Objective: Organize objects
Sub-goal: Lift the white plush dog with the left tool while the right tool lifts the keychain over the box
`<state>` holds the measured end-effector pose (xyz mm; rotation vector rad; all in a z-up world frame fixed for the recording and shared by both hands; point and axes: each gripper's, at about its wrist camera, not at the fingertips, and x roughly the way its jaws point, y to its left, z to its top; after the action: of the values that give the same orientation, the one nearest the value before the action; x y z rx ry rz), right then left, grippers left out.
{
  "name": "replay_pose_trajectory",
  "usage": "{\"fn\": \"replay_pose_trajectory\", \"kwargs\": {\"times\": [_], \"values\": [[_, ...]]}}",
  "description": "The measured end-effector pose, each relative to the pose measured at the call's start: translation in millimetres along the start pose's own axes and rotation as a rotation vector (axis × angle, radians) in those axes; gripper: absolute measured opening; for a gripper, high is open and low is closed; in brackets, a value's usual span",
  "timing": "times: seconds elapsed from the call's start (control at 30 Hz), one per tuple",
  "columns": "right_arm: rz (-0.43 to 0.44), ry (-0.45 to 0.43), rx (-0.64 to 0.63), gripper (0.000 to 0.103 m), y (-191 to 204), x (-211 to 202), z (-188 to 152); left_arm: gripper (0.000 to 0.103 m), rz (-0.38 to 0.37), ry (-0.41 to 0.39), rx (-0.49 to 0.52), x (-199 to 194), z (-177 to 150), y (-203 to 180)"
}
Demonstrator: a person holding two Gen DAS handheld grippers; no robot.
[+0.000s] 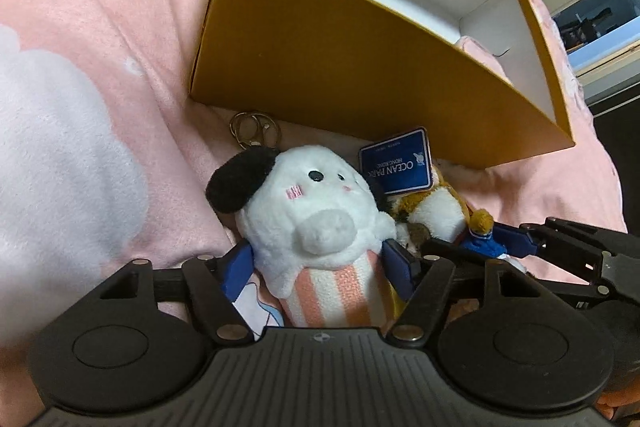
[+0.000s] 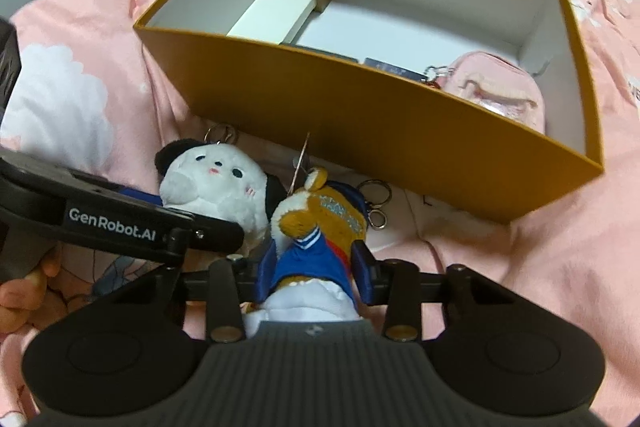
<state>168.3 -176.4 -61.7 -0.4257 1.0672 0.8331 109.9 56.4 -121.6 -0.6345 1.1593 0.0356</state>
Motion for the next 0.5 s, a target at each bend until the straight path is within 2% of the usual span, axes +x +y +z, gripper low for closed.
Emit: {"fn": "replay_pose_trajectory", "kwargs": {"times": [0.2,0.5], "values": [[0.032,-0.061,0.103,0.037,-11,-21,-8,0.073,-0.024,-0.05,0.041,-19,-8,-3],[0.049,-0.209,0.127,0.037,-15,-86,-6,0.073,-0.103,-0.157,0.151,-76,-10,-29]]}}
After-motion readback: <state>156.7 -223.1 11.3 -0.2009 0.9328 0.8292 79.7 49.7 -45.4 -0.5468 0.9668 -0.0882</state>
